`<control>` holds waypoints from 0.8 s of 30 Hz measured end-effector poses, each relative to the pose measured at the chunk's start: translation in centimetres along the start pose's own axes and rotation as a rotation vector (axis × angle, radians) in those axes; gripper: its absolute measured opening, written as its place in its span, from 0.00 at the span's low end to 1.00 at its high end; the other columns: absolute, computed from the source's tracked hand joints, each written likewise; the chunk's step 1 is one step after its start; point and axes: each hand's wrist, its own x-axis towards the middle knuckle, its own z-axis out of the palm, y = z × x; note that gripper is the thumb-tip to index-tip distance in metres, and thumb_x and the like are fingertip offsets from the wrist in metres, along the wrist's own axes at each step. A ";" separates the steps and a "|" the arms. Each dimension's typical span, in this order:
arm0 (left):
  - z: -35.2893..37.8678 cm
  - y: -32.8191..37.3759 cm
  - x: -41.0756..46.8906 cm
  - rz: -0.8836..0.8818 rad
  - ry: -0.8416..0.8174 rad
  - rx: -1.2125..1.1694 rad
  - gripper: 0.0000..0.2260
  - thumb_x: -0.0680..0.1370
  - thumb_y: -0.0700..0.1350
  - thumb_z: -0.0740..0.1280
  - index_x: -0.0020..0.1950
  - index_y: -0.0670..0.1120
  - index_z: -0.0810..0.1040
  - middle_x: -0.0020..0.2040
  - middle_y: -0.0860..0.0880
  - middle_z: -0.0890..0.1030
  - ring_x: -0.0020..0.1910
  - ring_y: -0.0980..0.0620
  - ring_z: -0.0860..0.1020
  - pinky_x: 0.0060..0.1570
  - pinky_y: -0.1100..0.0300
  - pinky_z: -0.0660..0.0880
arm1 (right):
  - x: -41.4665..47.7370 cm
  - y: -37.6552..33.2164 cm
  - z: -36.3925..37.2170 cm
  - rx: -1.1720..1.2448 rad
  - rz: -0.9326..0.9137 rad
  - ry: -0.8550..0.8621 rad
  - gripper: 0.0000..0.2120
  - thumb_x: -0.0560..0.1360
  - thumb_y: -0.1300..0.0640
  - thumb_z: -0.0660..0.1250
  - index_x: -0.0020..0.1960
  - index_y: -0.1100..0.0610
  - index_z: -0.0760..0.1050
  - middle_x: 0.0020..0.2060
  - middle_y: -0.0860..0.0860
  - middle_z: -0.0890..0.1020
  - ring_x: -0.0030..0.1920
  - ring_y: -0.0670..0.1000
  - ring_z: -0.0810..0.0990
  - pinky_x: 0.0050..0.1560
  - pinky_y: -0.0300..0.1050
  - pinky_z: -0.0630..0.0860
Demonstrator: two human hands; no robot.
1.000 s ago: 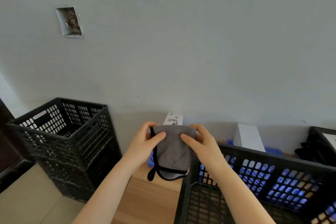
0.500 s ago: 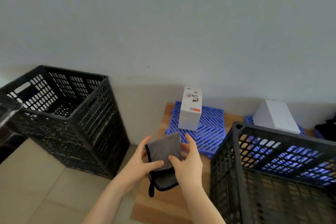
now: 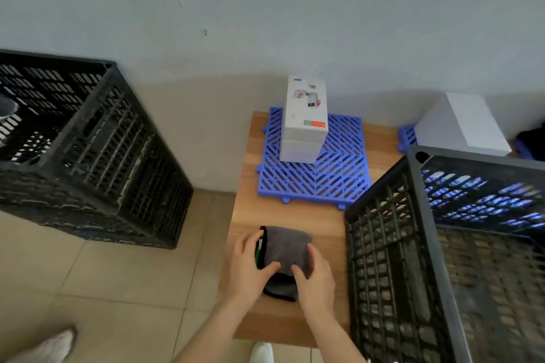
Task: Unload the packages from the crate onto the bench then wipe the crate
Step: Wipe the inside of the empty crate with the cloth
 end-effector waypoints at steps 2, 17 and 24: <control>0.7 -0.4 -0.4 -0.055 0.022 0.100 0.29 0.70 0.47 0.76 0.70 0.49 0.72 0.63 0.49 0.72 0.63 0.50 0.72 0.59 0.63 0.68 | 0.0 0.9 0.4 -0.058 0.088 0.009 0.29 0.75 0.52 0.69 0.73 0.50 0.64 0.66 0.50 0.72 0.66 0.52 0.70 0.64 0.47 0.68; -0.4 1.6 -3.9 -0.037 0.159 -0.081 0.17 0.72 0.40 0.72 0.58 0.54 0.76 0.45 0.54 0.75 0.42 0.57 0.75 0.42 0.61 0.73 | -3.4 0.4 -0.1 0.056 -0.069 0.185 0.16 0.76 0.58 0.65 0.62 0.47 0.73 0.50 0.44 0.72 0.45 0.43 0.75 0.48 0.40 0.72; 1.2 -1.7 -5.5 0.130 0.029 0.460 0.32 0.62 0.49 0.80 0.65 0.52 0.77 0.67 0.47 0.73 0.60 0.49 0.77 0.51 0.59 0.77 | -4.5 4.2 2.3 -0.440 -0.209 0.147 0.28 0.68 0.52 0.74 0.66 0.47 0.72 0.70 0.51 0.66 0.65 0.52 0.71 0.59 0.47 0.74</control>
